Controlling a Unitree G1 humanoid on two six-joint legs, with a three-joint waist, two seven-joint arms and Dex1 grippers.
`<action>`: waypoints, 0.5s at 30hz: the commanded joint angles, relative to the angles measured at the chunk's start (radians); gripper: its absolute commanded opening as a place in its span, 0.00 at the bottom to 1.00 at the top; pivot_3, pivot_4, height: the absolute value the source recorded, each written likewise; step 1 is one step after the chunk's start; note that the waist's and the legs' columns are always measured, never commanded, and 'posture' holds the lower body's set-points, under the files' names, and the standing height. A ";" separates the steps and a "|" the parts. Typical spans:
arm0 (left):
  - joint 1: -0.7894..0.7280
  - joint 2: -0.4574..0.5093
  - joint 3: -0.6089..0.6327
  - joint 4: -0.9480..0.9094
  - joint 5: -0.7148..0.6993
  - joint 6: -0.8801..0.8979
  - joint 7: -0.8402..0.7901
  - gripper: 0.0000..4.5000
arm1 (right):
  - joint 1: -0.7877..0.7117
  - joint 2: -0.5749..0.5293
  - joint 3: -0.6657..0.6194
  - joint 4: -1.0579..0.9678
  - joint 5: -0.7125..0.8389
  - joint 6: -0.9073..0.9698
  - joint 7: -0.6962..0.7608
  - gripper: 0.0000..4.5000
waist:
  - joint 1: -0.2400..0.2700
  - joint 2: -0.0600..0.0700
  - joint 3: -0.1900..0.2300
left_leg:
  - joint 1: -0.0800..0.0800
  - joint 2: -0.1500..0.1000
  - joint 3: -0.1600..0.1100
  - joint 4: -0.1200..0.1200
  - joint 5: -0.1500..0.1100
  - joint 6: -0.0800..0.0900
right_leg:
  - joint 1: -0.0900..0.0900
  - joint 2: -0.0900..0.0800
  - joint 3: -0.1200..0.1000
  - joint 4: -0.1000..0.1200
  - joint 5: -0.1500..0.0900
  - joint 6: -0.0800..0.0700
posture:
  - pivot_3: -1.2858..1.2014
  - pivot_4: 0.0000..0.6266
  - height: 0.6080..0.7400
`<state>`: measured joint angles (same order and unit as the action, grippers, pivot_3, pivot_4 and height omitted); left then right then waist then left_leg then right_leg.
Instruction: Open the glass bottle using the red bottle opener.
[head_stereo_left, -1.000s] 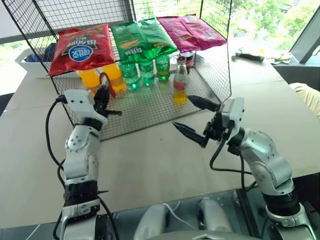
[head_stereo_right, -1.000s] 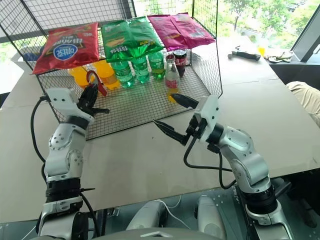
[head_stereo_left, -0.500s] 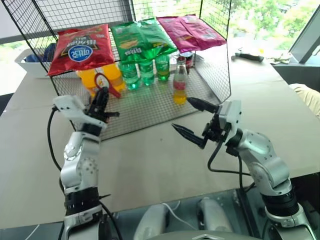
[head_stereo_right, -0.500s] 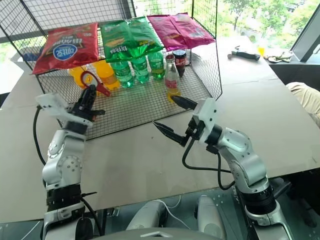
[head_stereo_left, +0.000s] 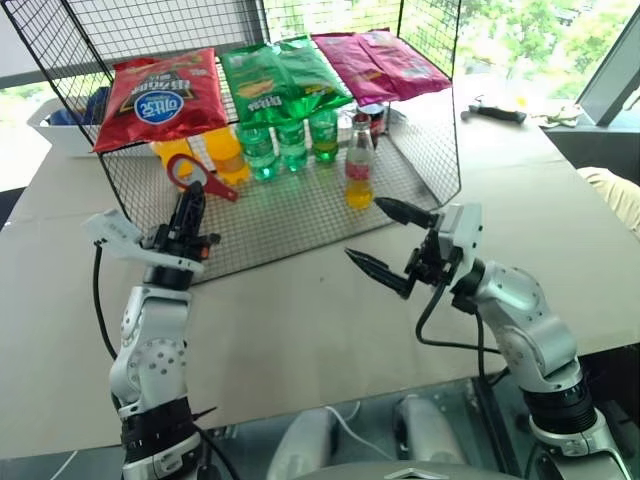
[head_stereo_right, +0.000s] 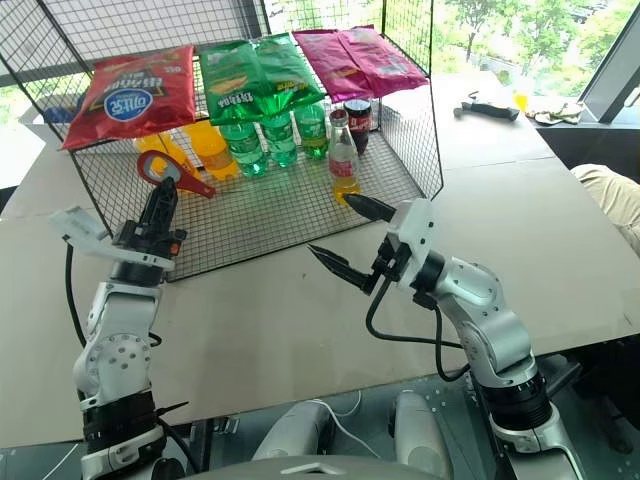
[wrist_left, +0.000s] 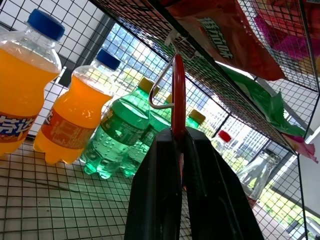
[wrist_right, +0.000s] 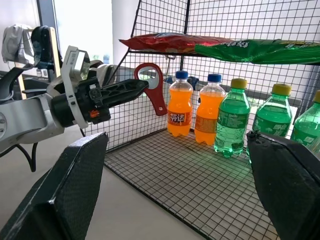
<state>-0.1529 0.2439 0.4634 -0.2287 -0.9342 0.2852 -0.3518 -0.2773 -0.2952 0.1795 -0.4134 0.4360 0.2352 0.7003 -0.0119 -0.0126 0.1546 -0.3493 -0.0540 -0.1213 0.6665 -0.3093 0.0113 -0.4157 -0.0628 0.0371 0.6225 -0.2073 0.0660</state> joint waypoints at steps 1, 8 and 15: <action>0.015 0.005 -0.004 -0.067 -0.064 0.023 -0.044 0.02 | -0.003 0.008 -0.001 -0.018 -0.015 0.022 -0.041 1.00 | 0.000 0.000 0.000 | 0.000 0.000 0.000 0.000 0.000 0.000 | 0.000 0.000 0.000 0.000 0.000 0.000 | 0.52 0.24 1.00; 0.048 0.020 -0.016 -0.086 -0.132 0.071 -0.105 0.02 | -0.008 0.002 0.006 -0.021 -0.037 0.140 -0.105 1.00 | 0.000 0.000 0.000 | 0.000 0.000 0.000 0.000 0.000 0.000 | 0.000 0.000 0.000 0.000 0.000 0.000 | 0.52 0.24 1.00; 0.046 0.023 -0.103 -0.099 -0.219 0.190 -0.152 0.02 | -0.082 0.018 -0.048 -0.035 0.121 0.457 -0.172 1.00 | -0.001 0.000 0.000 | 0.000 0.000 0.000 0.000 0.000 0.000 | 0.000 0.000 0.000 0.000 0.000 0.000 | 0.52 0.24 1.00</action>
<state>-0.1012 0.2529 0.3856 -0.2769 -1.1171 0.4415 -0.4765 -0.3251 -0.2850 0.1687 -0.4129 0.4903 0.6151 0.5431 -0.0126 -0.0126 0.1546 -0.3493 -0.0543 -0.1211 0.6665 -0.3093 0.0113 -0.4156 -0.0628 0.0373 0.6224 -0.2074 0.0658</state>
